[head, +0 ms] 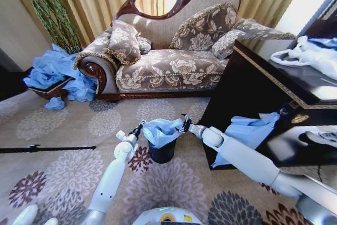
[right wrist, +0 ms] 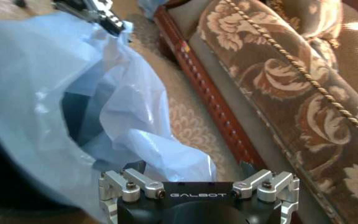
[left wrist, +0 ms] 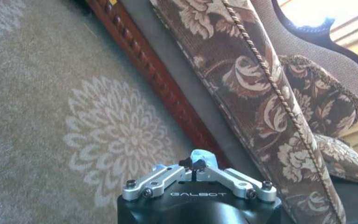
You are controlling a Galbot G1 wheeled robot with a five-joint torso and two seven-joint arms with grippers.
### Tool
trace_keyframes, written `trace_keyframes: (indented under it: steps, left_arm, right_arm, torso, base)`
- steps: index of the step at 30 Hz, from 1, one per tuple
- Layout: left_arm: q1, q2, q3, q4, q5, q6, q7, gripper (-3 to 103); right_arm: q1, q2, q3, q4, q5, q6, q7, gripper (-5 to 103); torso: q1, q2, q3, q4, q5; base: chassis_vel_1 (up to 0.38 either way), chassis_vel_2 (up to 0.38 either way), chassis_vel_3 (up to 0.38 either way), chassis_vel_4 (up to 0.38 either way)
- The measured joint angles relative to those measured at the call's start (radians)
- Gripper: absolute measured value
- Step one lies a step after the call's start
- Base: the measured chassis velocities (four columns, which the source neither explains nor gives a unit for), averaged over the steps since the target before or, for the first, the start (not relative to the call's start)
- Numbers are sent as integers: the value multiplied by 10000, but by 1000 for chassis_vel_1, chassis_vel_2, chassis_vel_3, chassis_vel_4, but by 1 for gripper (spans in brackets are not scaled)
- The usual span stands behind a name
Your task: Place a garbage bag over the trash bin.
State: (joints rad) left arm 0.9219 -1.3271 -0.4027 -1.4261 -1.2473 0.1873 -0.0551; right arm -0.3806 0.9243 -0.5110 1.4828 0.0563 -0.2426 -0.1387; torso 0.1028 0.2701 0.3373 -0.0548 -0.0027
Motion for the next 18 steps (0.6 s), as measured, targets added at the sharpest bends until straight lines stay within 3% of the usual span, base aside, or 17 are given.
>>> trace_keyframes:
  steps: [4,11,18]
  left_arm:
    - [2,16,-8,-2,-44,0,40,0]
    - [-17,3,-20,-14,-72,-3,94,0]
    - [31,-5,-16,-57,-69,-4,106,0]
  right_arm:
    - [-85,343,9,-348,-363,16,143,96]
    - [-170,686,71,-692,-557,154,692,100]
    - [-357,1232,238,-987,382,821,1804,100]
  torso:
    - [0,0,0,-2,0]
    - [0,0,0,-3,0]
    - [0,1,0,-2,0]
  base:
    - [0,0,0,0]
    - [0,0,0,0]
    - [0,0,0,0]
